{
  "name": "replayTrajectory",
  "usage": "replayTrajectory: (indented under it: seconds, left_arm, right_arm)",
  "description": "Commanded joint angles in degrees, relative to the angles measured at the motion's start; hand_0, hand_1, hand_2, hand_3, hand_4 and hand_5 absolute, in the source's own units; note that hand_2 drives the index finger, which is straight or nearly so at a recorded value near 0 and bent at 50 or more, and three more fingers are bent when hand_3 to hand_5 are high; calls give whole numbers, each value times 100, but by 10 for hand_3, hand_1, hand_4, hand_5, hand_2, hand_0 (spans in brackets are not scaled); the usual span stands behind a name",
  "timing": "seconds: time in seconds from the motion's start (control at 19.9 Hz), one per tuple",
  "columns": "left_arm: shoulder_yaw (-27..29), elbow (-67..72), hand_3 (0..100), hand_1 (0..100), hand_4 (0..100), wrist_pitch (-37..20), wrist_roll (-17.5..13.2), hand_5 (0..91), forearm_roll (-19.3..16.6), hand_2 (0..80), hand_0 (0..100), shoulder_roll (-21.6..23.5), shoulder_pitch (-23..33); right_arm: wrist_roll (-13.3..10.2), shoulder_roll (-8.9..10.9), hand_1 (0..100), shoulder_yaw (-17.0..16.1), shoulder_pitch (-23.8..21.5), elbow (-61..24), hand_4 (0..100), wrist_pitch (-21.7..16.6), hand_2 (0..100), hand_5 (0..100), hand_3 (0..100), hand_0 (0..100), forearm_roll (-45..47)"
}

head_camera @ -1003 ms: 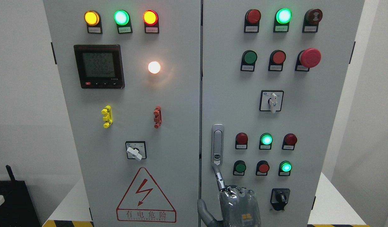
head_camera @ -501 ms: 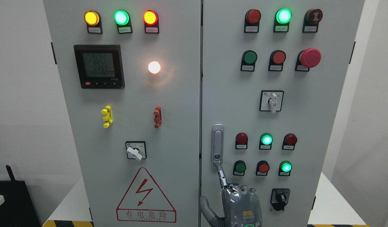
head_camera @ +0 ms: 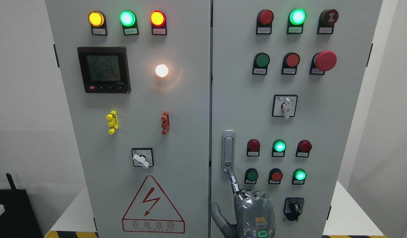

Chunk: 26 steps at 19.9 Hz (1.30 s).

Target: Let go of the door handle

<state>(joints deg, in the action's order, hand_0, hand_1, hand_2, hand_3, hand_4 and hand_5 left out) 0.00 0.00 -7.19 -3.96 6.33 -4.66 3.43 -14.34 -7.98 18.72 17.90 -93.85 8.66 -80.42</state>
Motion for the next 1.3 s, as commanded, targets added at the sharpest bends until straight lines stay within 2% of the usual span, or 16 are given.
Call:
replayTrajectory:
  seconds: [0.0, 0.3, 0.85, 1.25]
  left_arm:
    - [-70, -88, 0, 389, 0, -2, 0, 0, -8, 0, 120, 0, 0]
    - [-70, -88, 0, 389, 0, -2, 0, 0, 0, 0, 120, 0, 0]
    - [-70, -88, 0, 389, 0, -2, 9, 0, 0, 0, 120, 0, 0]
    - [-70, -88, 0, 389, 0, -2, 0, 0, 0, 0, 120, 0, 0]
  right_arm:
    - [106, -2, 370, -44, 12, 77, 998, 4, 117, 984, 1000, 361, 0]
    - [194, -2, 365, -53, 21, 68, 997, 4, 119, 983, 1000, 363, 0]
    - [194, -2, 363, -44, -32, 59, 995, -22, 134, 980, 1000, 362, 9]
    - [98, 7, 362, -61, -6, -46, 995, -57, 134, 980, 1000, 360, 26]
